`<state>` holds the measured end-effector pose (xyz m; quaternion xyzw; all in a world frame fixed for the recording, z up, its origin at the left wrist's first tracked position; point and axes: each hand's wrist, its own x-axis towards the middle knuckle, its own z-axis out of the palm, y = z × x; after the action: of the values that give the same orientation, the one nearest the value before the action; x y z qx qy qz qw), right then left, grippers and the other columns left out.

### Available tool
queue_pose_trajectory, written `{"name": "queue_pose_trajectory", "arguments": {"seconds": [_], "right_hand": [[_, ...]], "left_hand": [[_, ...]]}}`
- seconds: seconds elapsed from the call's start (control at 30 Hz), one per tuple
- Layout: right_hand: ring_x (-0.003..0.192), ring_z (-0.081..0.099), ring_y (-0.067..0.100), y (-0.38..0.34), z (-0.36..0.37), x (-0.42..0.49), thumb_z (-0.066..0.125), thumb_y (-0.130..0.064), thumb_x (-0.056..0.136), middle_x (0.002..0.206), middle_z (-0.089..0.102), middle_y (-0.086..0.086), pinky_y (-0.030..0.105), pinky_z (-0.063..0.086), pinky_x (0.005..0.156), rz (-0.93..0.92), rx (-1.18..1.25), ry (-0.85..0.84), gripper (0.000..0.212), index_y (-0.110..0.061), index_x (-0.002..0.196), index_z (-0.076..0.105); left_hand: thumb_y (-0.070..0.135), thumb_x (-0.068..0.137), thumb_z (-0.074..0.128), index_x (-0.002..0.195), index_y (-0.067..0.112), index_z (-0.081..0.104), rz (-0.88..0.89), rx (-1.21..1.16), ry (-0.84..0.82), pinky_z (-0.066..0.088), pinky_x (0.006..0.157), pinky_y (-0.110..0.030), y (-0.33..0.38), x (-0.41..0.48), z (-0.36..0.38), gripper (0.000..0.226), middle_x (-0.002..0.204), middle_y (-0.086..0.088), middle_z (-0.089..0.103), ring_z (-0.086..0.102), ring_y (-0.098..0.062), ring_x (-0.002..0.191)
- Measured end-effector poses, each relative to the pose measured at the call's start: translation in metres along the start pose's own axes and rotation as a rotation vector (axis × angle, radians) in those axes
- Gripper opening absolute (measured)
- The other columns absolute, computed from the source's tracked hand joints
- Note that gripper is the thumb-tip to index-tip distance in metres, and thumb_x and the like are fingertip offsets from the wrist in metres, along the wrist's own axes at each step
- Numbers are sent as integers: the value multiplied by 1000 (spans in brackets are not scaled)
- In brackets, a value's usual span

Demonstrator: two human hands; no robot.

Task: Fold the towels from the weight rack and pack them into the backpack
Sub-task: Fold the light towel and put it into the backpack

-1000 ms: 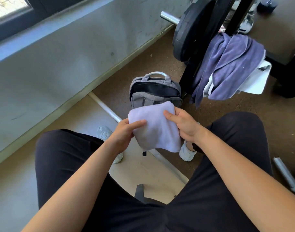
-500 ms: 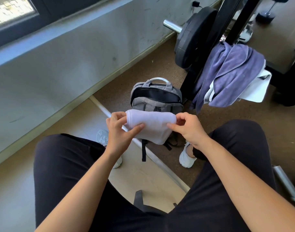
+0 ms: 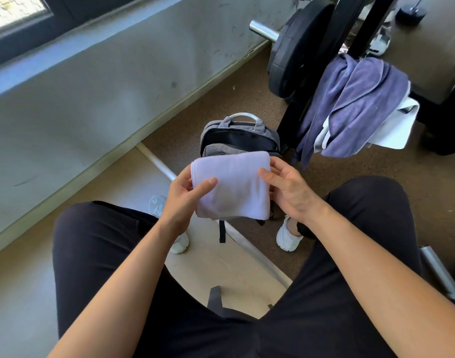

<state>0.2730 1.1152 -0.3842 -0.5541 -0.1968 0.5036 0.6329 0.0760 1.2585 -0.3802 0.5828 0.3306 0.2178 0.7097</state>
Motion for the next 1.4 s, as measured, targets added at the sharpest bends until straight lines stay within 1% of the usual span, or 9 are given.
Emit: {"name": "queue_pose_trajectory", "arguments": {"seconds": [0.17,0.37,0.57,0.63,0.73,0.9,1.1,1.23,1.4], "right_hand": [[117,66,24,4,1,2,71,-9,89,127,68,6,36,56,93,54,-61,-40,54,-18,138,52],[122,64,29,9,-4,2,72,2,87,133,62,12,46,55,99,99,-146,-74,62,-22,140,49],[119,65,24,6,1,0,68,8,88,134,61,10,37,57,93,43,-114,-69,67,-20,144,44],[120,65,24,6,2,0,69,9,86,134,61,11,36,57,93,15,-133,-39,71,-20,144,41],[119,66,26,7,4,-1,71,9,85,131,62,12,35,57,91,-18,-143,-20,77,-21,147,36],[119,66,26,3,3,-2,71,7,86,131,65,13,38,56,97,27,-89,-13,93,-32,155,23],[116,66,30,-4,4,-5,63,-18,95,130,67,17,36,58,89,296,82,-191,45,-6,138,56],[120,65,31,1,2,-5,67,-12,92,131,66,17,40,54,100,354,-11,-255,44,-7,135,60],[122,62,37,-1,-2,0,69,-3,87,134,62,24,42,55,96,239,-28,-227,57,-4,140,51]], "left_hand": [[17,95,72,135,30,59,-75,3,-59,57,99,-40,-2,0,5,45,128,-1,72,69,-21,118],[39,99,64,131,39,61,-235,-10,-100,55,99,-36,-2,2,4,32,126,10,73,70,-12,115],[23,86,83,133,28,38,-229,-21,152,61,76,-35,-16,6,8,65,115,-6,74,77,-17,94],[26,83,86,139,18,43,-327,-86,95,62,81,-36,-14,7,7,71,118,-6,75,76,-21,101],[36,78,80,129,9,64,-434,-145,-98,60,87,-38,-11,6,3,60,123,-13,74,71,-30,114],[20,81,76,134,10,62,-339,-191,-167,59,79,-35,-18,7,4,56,126,-14,73,71,-31,111],[13,86,72,137,8,59,-279,-155,-203,59,86,-47,-19,7,1,53,128,-19,70,68,-39,117],[8,90,70,140,5,54,-229,-122,-252,56,98,-57,-19,4,1,53,131,-23,67,66,-42,120],[5,91,68,138,6,57,-241,-144,-213,61,86,-48,-11,4,0,48,126,-21,70,70,-38,112]]}}
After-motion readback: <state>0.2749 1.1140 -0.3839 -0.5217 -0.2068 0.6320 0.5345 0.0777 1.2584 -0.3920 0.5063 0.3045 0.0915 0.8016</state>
